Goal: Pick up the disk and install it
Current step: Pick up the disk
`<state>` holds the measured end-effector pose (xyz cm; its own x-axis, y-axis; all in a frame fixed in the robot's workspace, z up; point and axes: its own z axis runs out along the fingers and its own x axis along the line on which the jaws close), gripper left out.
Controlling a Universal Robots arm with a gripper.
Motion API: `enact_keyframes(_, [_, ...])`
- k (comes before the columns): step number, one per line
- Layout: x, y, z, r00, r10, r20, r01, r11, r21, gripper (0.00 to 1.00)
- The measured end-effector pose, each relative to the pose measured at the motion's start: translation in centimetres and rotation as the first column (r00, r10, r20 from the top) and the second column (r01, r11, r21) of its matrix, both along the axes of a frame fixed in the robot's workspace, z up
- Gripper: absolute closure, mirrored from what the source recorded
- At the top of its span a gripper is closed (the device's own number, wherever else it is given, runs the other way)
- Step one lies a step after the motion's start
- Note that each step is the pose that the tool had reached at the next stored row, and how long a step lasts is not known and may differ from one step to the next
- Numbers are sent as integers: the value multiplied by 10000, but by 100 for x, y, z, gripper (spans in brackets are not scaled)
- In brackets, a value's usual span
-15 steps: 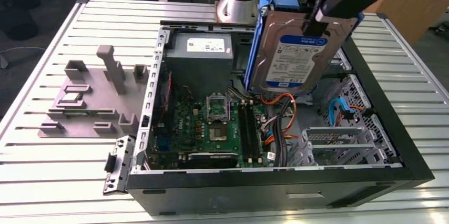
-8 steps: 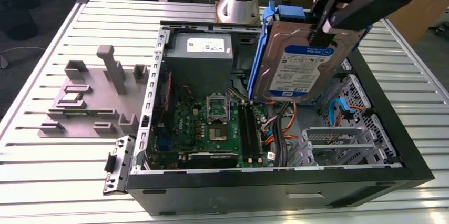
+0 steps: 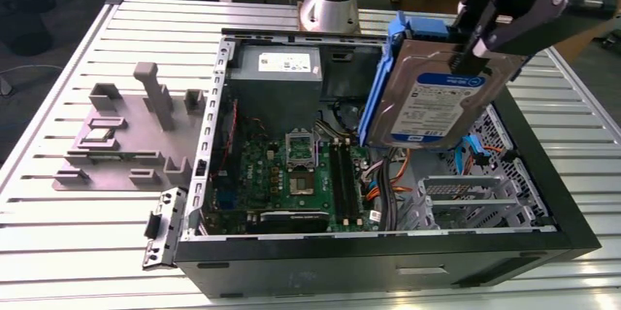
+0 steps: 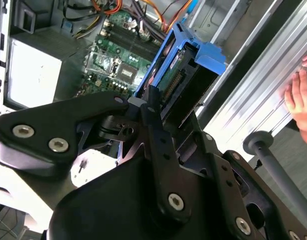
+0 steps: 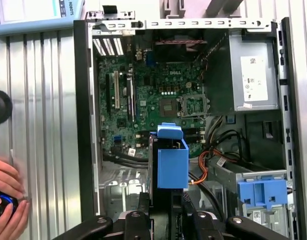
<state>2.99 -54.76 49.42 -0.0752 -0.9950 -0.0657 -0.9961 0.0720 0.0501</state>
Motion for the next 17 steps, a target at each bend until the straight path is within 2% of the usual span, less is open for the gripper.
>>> enact_keyframes(9, [253,-100,-8,10000,-1,-24,1,10000,0,65])
enact_keyframes(13, [305,-167,-20,10000,-5,-27,5,10000,1,65])
enact_keyframes(17, [326,-260,-40,10000,-10,-27,10,10000,1,65])
